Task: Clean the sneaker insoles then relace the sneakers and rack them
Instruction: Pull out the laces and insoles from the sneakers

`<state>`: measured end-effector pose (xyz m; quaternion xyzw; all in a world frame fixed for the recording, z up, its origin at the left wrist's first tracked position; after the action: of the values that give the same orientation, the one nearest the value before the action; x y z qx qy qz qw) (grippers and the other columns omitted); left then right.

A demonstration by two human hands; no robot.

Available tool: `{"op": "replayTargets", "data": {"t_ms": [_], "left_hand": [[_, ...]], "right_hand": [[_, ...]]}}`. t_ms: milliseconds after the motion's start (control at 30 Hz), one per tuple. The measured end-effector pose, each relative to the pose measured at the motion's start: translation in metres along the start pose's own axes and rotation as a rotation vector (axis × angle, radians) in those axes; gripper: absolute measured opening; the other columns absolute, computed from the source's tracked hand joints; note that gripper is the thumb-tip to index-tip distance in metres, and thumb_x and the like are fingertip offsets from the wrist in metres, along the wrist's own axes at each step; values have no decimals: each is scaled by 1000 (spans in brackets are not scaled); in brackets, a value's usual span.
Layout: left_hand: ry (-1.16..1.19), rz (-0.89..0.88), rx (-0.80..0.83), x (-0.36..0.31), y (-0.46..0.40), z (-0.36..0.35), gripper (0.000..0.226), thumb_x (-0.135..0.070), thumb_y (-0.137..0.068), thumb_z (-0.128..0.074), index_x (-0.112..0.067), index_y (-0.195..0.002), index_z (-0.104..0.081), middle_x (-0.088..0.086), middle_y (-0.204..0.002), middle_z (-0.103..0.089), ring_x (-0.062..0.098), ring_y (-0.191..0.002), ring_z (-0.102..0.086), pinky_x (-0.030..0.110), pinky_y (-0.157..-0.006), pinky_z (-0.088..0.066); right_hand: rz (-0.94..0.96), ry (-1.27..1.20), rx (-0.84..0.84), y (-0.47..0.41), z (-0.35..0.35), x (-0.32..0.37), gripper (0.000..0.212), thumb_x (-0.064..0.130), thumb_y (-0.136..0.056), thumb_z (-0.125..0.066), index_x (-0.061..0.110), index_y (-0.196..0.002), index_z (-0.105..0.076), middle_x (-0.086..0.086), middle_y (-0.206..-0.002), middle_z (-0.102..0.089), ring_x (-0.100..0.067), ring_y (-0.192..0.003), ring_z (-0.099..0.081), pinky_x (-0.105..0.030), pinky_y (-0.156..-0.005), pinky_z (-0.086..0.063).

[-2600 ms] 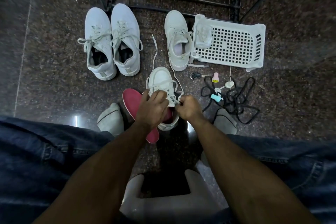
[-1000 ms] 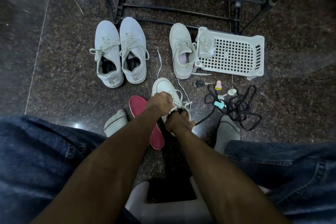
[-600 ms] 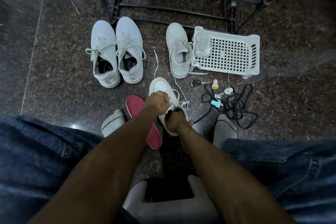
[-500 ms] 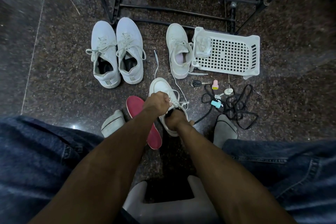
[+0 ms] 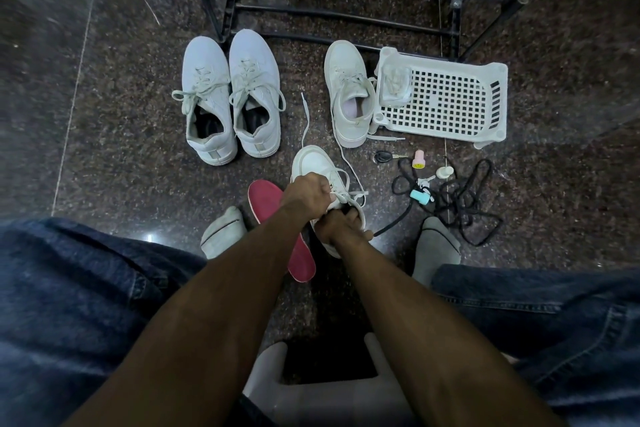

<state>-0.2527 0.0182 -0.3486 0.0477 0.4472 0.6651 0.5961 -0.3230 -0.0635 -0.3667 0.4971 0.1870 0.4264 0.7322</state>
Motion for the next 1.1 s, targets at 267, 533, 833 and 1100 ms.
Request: {"op": "replayTargets", "data": {"t_ms": [267,533,833,1100], "left_hand": [[16,20,-20,2,0,0,12,-29,-85,-69,-19,-91,-70,9,-108,-69,28,-103,-62,32,-88,-48],[24,19,-19,2,1,-1,10,-30,-86,-69,-21,-88,-68,9,-108,-69,29,-102,-63,33,-89,-50],[23,15,-13,3,-1,-2,11,-32,-85,-69,-23,-81,-64,8,-105,-69,28,-101,-63,33,-87,-50],[50,0,-34,5,-2,-4,12,-30,-85,-69,-19,-87,-69,10,-105,-70,30,-101,-64,36,-90,-51]], "right_hand": [[40,46,-30,-40,-14,-8,76,43,-68,-34,21,-139,-47,-8,-149,-41,-27,-143,-25,-52,-114,-21],[40,56,-3,-16,1,5,54,30,-90,-43,24,-144,-40,-6,-154,-32,-31,-144,-20,-55,-111,-24],[24,94,-97,-10,3,-7,54,31,-94,-45,24,-146,-34,-4,-154,-30,-22,-143,-26,-51,-107,-23],[39,121,-200,-7,21,-4,30,27,-95,-44,22,-120,-60,0,-130,-61,-22,-123,-54,-42,-102,-31]]}}
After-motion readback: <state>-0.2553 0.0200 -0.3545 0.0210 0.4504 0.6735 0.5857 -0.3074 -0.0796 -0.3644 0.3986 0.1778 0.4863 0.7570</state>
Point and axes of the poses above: each hand's wrist, its own y-axis away from the middle knuckle, its own z-axis out of the back of the hand, x = y × z, the point moved 6 cm from there along -y, towards the middle knuckle
